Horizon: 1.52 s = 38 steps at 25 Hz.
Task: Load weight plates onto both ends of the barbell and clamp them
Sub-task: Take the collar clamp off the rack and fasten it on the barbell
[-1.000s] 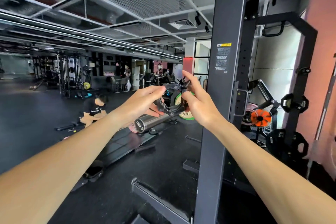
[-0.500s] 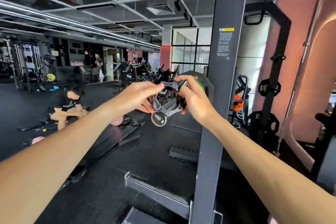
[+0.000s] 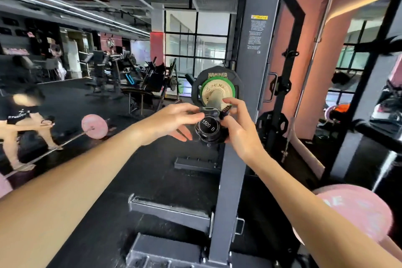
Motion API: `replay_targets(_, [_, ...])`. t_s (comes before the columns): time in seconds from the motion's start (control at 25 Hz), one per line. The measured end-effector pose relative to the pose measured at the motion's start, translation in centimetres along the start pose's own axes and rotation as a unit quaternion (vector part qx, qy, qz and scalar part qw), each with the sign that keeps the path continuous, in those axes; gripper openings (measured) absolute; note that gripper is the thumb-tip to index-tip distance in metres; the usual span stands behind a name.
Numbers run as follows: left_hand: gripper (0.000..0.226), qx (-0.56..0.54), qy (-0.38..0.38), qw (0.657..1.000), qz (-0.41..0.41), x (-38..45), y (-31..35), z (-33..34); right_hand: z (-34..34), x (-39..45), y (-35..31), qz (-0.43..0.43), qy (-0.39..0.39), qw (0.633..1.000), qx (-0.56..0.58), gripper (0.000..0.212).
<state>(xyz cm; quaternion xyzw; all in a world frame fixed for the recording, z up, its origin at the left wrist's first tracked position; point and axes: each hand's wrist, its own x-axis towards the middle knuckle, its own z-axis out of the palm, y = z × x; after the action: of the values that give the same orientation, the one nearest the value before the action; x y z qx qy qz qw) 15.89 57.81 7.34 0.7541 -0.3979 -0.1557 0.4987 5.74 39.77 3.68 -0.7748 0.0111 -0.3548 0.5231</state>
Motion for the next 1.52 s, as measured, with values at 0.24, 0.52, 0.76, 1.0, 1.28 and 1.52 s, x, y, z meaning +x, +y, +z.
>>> replay_targets(0.24, [0.039,-0.070,0.021,0.997,-0.012,3.3,-2.1,0.3,0.3,1.9,2.7,0.025,0.027,0.999,0.000,0.052])
replay_targets(0.52, [0.034,-0.095,0.051,0.994,-0.024,11.2,-4.4,-0.5,-0.4,8.3,6.6,0.060,0.033,0.998,-0.006,0.050])
replay_targets(0.76, [0.030,-0.075,0.073,0.994,-0.043,20.5,-6.1,-1.3,-1.3,17.5,12.7,0.068,0.052,0.996,-0.022,0.032])
replay_targets(1.0, [0.033,-0.066,0.088,0.992,-0.065,28.0,-7.4,-1.9,-2.3,24.9,16.5,0.077,0.078,0.994,-0.028,0.012])
replay_targets(1.28, [0.028,-0.076,0.067,0.993,-0.069,30.4,-8.2,-2.9,-2.3,27.2,17.4,0.076,0.067,0.995,0.005,0.005])
replay_targets(1.52, [0.025,-0.044,0.044,0.996,-0.059,30.4,-8.2,-3.3,-1.9,27.8,14.7,0.144,0.122,0.977,-0.099,0.057])
